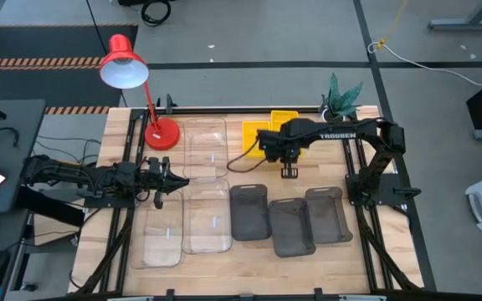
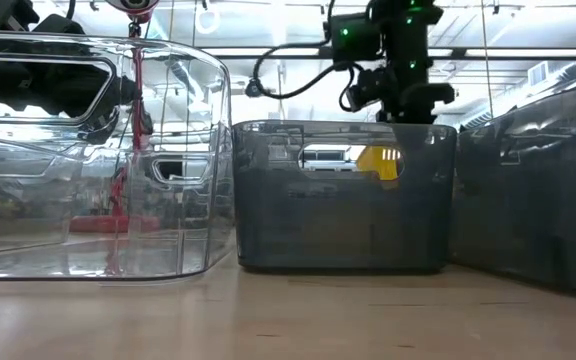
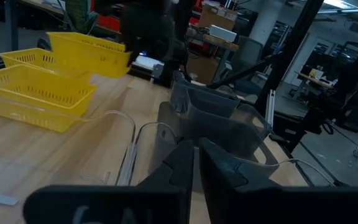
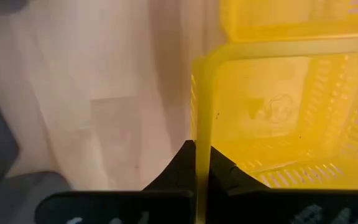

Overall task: Stack baskets by color
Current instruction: Stack the bottom yellow bin on the right yellow bin

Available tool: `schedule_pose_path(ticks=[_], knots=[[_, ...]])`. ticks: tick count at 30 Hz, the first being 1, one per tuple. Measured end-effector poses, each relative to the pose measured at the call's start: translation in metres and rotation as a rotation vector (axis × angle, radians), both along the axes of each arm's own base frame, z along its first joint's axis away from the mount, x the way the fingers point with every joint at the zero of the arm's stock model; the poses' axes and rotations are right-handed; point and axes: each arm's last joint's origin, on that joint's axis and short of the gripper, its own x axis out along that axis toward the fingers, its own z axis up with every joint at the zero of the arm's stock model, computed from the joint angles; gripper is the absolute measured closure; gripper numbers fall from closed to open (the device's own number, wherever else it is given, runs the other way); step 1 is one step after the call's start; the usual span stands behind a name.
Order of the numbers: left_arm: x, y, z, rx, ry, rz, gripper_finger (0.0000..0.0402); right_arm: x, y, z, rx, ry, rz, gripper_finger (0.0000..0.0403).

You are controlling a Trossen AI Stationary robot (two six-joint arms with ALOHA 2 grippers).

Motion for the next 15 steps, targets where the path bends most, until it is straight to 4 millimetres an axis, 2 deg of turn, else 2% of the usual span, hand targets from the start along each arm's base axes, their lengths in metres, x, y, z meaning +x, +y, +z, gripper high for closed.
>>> schedule_pose_path(ticks=[10,15], knots=[[0.000,0.000,0.000,0.000,0.000,0.000,0.0371,-0.009,-0.059,0.001,-0.001,-0.095,-0.027,0.0396],[0.000,0.000,0.000,0.000,0.000,0.000,0.0368,-0.015,-0.081,-0.005,-0.013,-0.137,-0.051,0.0396]])
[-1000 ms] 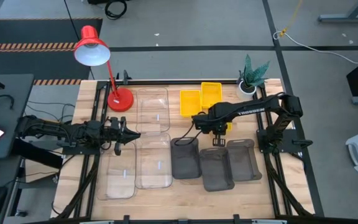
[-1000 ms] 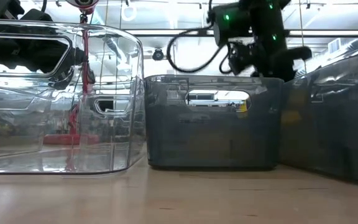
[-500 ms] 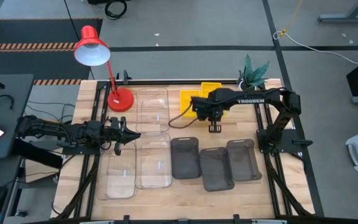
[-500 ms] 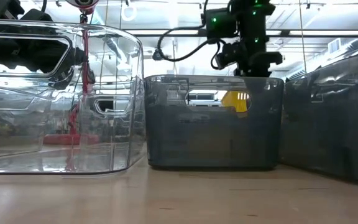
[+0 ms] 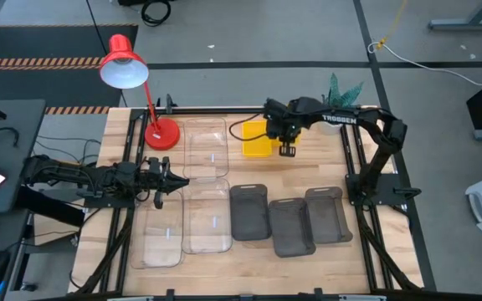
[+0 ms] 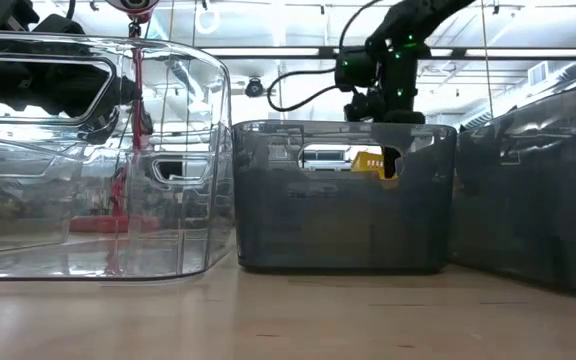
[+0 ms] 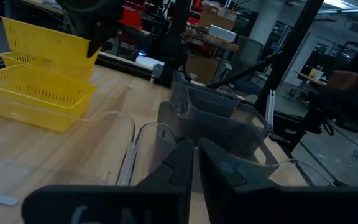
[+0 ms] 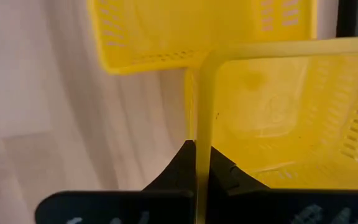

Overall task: Stack baskets by color
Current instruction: Stack the bottom yellow bin on the right yellow bin, then stack the left yellow bin on the yellow bins

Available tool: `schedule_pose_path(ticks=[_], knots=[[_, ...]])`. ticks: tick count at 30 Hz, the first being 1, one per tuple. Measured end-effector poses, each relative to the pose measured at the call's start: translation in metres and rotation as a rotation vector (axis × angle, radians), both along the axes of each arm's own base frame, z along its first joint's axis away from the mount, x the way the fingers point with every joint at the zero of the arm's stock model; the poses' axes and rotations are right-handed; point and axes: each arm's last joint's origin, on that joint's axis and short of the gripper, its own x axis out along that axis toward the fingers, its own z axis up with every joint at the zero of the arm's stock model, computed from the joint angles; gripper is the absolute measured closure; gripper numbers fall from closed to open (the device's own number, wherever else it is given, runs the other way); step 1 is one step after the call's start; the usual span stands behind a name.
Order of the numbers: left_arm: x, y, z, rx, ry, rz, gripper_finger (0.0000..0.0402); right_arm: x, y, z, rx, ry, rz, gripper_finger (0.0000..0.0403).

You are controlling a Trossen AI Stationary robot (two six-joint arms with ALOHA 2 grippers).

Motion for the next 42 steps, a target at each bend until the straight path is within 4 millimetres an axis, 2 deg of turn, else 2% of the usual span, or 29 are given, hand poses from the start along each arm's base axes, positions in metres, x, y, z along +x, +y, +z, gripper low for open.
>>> schedule_pose_path(ticks=[5,15,24,28,32,42], knots=[[0.000,0.000,0.000,0.000,0.000,0.000,0.0375,-0.008,-0.009,-0.008,0.008,0.016,-0.038,0.0396],[0.000,0.000,0.000,0.000,0.000,0.000,0.0366,-0.013,-0.008,-0.026,0.027,0.021,-0.042,0.0390],[0.000,0.000,0.000,0.000,0.001,0.000,0.0373,-0.014,-0.008,-0.027,0.036,0.018,-0.094,0.0329],[0.000,0.000,0.000,0.000,0.000,0.000,0.0371,-0.009,-0.005,-0.016,0.039,0.006,-0.124,0.0307],[0.000,0.000,0.000,0.000,0.000,0.000,0.0366,0.001,0.003,-0.004,0.030,-0.033,-0.128,0.0299],[0.000,0.000,0.000,0.000,0.000,0.000,0.0376,0.033,0.043,0.000,-0.007,-0.170,-0.005,0.0297]])
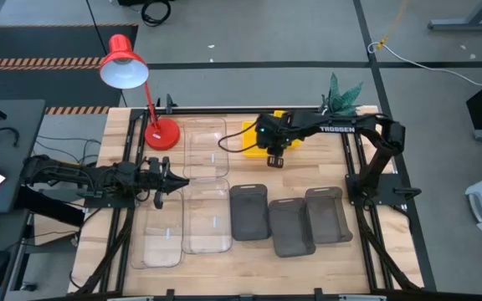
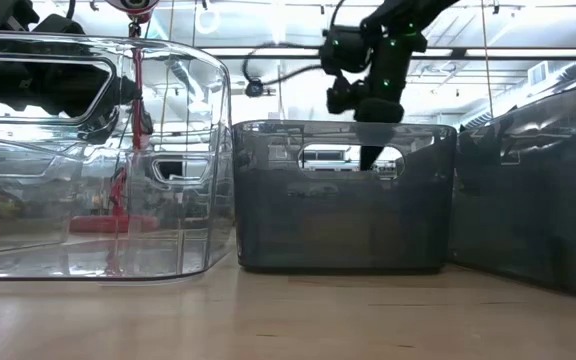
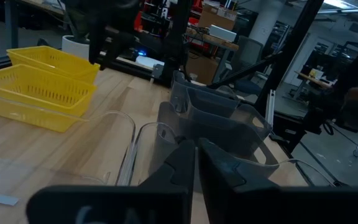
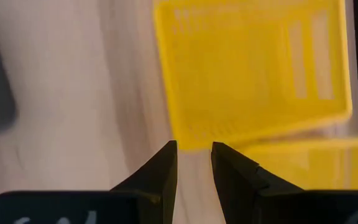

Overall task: Stack baskets by color
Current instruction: Stack the left yellow bin on the yellow bins

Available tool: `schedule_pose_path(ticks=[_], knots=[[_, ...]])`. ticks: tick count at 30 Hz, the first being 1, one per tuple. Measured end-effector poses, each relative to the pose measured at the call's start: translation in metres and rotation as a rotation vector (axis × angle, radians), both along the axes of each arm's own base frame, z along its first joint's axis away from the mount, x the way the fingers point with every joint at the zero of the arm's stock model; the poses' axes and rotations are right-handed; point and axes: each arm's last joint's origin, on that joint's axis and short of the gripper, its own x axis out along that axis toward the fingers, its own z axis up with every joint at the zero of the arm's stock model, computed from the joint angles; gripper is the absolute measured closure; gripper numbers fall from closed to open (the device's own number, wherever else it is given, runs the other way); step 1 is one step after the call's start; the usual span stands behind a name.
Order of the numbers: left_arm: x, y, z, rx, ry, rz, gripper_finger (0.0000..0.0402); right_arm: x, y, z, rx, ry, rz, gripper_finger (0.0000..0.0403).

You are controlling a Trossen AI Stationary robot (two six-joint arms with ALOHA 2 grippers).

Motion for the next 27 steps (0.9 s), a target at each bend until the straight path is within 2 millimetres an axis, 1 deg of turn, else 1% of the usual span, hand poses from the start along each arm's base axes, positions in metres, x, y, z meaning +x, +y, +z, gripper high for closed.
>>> schedule_pose_path(ticks=[3,7,11,18,22,27], knots=[[0.000,0.000,0.000,0.000,0.000,0.000,0.0375,0.007,0.005,0.002,-0.013,-0.055,0.013,0.0297],[0.000,0.000,0.000,0.000,0.000,0.000,0.0370,0.013,0.006,0.005,-0.007,-0.122,0.016,0.0297],[0.000,0.000,0.000,0.000,0.000,0.000,0.0368,0.025,0.004,0.004,0.008,-0.120,0.012,0.0298],[0.000,0.000,0.000,0.000,0.000,0.000,0.0376,0.058,0.003,-0.013,0.013,-0.053,0.075,0.0298],[0.000,0.000,0.000,0.000,0.000,0.000,0.0371,0.069,0.003,-0.028,0.033,0.019,0.088,0.0297],[0.000,0.000,0.000,0.000,0.000,0.000,0.0366,0.074,0.001,-0.039,0.022,0.093,0.106,0.0284]])
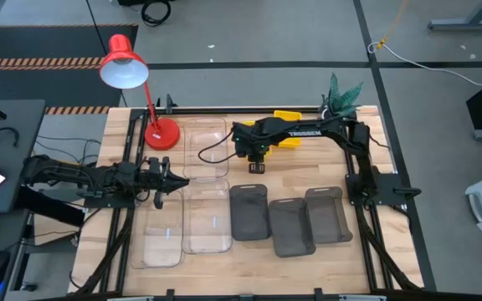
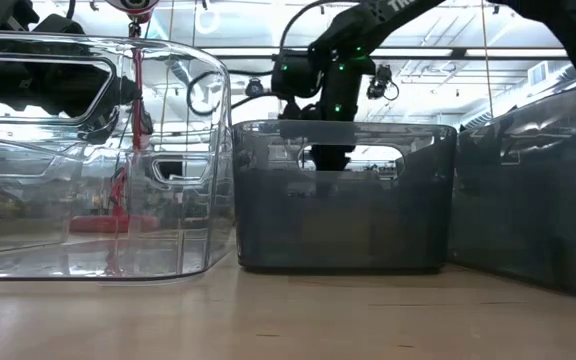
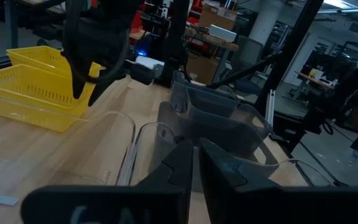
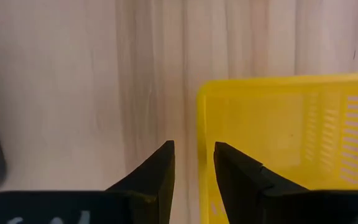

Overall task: Stack baskets by color
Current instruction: Stack the left yellow bin on the yellow bins

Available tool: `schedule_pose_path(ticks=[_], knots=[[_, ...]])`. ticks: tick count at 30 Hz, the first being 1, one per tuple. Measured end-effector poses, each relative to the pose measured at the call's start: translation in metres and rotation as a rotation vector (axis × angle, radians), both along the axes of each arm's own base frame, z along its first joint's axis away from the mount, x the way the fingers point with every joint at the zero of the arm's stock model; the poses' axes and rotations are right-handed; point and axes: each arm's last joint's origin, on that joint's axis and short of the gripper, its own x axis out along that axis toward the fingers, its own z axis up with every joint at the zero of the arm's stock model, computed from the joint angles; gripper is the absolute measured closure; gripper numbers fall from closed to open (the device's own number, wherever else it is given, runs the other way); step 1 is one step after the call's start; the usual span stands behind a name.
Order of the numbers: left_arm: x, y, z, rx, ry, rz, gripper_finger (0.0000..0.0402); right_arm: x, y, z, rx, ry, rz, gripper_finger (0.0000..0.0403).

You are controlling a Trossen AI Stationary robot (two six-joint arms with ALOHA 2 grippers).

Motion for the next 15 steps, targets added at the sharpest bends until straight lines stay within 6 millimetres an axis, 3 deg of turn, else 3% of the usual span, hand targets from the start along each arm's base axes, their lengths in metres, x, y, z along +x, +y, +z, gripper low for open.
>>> schedule_pose_path(ticks=[15], knots=[[0.0000,0.0000,0.0001,0.000,0.000,0.000,0.0366,-0.0037,-0.0023,-0.0104,-0.010,0.026,0.021,0.0263]])
